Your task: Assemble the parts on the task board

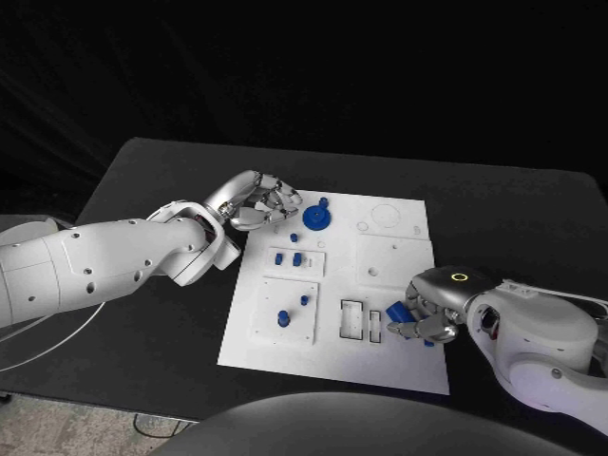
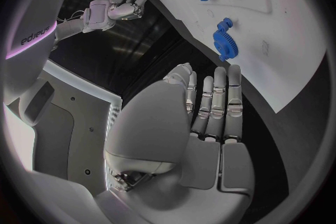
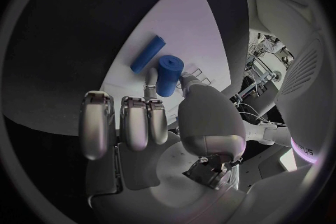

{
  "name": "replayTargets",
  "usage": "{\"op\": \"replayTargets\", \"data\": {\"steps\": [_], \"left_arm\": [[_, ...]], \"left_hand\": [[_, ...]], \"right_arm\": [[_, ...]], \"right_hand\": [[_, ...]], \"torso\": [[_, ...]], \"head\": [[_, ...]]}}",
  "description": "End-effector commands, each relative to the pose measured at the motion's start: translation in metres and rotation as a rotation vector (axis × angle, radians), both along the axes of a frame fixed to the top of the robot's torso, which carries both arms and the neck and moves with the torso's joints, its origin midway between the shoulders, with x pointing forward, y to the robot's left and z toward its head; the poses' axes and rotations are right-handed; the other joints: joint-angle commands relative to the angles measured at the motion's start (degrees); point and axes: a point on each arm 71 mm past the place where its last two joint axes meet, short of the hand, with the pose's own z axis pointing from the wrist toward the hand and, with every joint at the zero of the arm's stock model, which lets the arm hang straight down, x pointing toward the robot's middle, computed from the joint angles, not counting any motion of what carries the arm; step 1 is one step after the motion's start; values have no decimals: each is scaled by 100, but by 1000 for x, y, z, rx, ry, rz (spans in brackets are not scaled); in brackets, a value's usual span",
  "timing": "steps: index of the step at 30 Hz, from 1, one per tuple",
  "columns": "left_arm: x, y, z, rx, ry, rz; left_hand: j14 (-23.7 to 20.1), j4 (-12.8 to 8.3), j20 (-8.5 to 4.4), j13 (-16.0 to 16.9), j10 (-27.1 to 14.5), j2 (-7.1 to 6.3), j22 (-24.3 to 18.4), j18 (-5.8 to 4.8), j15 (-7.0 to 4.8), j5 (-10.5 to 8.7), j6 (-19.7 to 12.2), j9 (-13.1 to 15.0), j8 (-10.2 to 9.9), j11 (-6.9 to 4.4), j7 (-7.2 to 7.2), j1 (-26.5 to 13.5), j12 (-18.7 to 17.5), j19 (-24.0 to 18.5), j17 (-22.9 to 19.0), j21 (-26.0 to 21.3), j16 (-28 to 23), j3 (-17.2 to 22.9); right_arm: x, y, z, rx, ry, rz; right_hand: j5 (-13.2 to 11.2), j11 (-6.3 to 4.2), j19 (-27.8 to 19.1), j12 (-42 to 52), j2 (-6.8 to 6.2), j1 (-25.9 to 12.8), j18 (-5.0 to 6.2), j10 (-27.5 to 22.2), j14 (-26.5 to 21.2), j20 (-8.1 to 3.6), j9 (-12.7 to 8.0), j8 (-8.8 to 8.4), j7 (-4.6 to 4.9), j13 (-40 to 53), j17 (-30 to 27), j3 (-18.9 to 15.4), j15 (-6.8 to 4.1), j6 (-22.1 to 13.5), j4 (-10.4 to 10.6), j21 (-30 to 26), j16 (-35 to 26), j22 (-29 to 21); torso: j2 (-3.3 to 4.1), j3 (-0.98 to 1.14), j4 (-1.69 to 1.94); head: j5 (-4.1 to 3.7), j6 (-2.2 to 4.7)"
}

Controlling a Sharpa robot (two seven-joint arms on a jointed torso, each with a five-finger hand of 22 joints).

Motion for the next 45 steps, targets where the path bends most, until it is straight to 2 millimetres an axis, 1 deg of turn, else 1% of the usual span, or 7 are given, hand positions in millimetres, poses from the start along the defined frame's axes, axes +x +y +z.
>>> {"op": "replayTargets", "data": {"steps": [1,8,16,19,27,34,45], "left_arm": [[-1,-2,-1,-4,19,-16],[-1,-3,-2,-4,23,-18],[-1,-3,-3,-3,29,-19],[-1,-3,-3,-2,32,-20],[-1,-3,-4,-1,36,-21],[-1,-5,-5,-1,40,-23],[0,-6,-5,0,43,-23]], "left_hand": [[35,2,6,-9,11,2,9,75,-11,33,-44,9,32,44,14,74,22,28,-7,23,31,42],[35,1,6,-9,11,2,10,75,-11,34,-44,9,32,44,14,75,22,28,-7,23,31,42],[34,-4,8,-19,16,15,23,73,-7,52,-48,12,36,49,23,87,25,28,-9,29,33,53],[35,-3,8,-21,18,19,26,73,-6,56,-50,12,37,51,25,87,26,29,-9,30,34,55],[35,-1,9,-23,20,23,28,73,-4,60,-51,12,38,53,28,87,27,29,-9,32,35,56],[35,3,10,-27,23,31,34,72,-2,70,-54,13,39,56,33,85,29,29,-10,34,37,59],[35,3,10,-27,23,31,34,72,-2,70,-54,13,39,56,33,85,29,29,-10,34,37,59]], "right_arm": [[0,0,-3,-19,9,1],[0,4,-4,-4,18,-1],[0,3,-7,104,97,-74],[0,1,-9,154,147,-119],[0,-5,-11,298,254,-250],[2,-8,-1,430,365,-373],[4,0,2,460,421,-392]], "right_hand": [[717,32,233,22,23,281,-32,602,394,31,-64,-138,8,1509,355,120,30,-4,-125,-42,-31,1205],[1660,23,233,22,-54,575,-30,602,393,35,-185,-354,1,1509,335,367,29,46,-352,-52,-42,1203],[3156,-2,264,22,-178,735,-47,602,407,13,-188,-462,-20,1509,398,864,8,128,-637,16,-8,1229],[3456,-1,274,22,-195,662,-54,602,411,12,-148,-469,-13,1509,418,1012,10,134,-694,42,5,1237],[3478,15,282,22,-149,476,-59,602,412,23,-146,-528,10,1509,415,1138,26,111,-687,62,8,1243],[2525,39,281,22,-31,128,-57,602,410,49,-182,-637,34,1509,401,1155,54,120,-604,62,9,1241],[1781,65,252,22,56,-106,-41,602,389,81,-256,-751,63,1509,300,1090,87,143,-520,-3,-38,1219]], "torso": [[-2,3,5],[-6,0,5],[-4,0,4],[-4,-2,2],[-2,-4,0],[-10,-11,6],[-4,-12,0]], "head": [[0,0],[-1,0],[25,0],[30,0],[51,0],[26,0],[36,0]]}}
